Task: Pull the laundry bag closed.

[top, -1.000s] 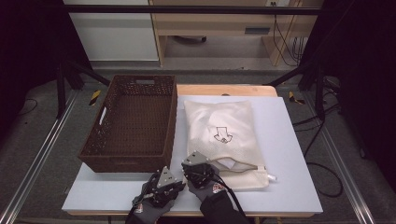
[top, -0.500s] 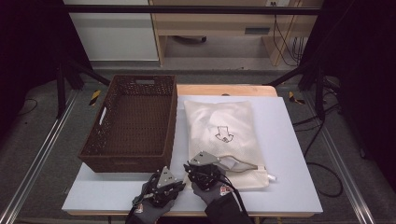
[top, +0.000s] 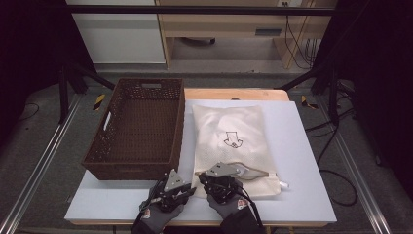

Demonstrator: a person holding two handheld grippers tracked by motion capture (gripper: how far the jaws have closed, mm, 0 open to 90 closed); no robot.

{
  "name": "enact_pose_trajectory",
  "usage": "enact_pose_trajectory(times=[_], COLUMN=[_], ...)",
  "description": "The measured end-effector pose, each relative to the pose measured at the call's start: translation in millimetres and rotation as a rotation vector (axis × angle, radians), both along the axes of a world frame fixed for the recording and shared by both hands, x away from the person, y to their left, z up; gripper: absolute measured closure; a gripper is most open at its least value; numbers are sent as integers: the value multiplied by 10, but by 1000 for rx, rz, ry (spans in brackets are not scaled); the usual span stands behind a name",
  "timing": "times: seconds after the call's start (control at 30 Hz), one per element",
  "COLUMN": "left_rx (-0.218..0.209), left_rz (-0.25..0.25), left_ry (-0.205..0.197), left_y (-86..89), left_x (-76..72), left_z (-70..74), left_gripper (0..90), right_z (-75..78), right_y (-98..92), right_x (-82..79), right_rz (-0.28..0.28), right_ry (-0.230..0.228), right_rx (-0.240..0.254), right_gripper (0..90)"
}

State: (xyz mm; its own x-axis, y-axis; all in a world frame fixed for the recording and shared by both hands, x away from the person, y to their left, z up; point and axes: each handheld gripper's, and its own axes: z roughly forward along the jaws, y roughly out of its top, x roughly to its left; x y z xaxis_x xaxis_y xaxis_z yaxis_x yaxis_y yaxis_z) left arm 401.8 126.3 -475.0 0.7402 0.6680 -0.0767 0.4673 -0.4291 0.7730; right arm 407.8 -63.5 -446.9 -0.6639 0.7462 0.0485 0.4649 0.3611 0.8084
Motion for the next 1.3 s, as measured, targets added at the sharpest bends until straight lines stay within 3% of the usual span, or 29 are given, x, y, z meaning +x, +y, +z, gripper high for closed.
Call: enact_pose_trajectory(times=[0.13, 0.37, 0.57, 0.63, 0.77, 0.87, 0.97, 1.13, 1.3], left_rx=[-31, 9, 42, 47, 54, 57, 55, 58, 52], left_rz=[-9, -1, -1, 1, 4, 5, 4, 6, 7], left_ry=[21, -6, -31, -29, -23, -26, -24, -21, -25], left_y=[6, -12, -44, -49, -52, -54, -54, -52, -52], left_x=[49, -5, -37, -38, -31, -34, -32, -28, -29], left_z=[-41, -26, -30, -34, -52, -50, -52, -54, -55], left_gripper=[792, 841, 841, 841, 841, 841, 841, 839, 838], right_z=[-6, 51, -48, -91, -77, -34, -24, -31, -45], right_y=[-33, -119, -155, -122, -93, -115, -101, -56, -26], right_x=[9, 7, 117, 141, 128, 137, 174, 180, 193], right_rz=[3, -17, -17, 4, 24, 21, 27, 27, 17], right_ry=[9, 15, 104, 130, 117, 111, 135, 133, 129], right_rx=[27, 68, 110, 116, 130, 155, 168, 163, 144], right_gripper=[792, 723, 678, 685, 725, 704, 772, 832, 795])
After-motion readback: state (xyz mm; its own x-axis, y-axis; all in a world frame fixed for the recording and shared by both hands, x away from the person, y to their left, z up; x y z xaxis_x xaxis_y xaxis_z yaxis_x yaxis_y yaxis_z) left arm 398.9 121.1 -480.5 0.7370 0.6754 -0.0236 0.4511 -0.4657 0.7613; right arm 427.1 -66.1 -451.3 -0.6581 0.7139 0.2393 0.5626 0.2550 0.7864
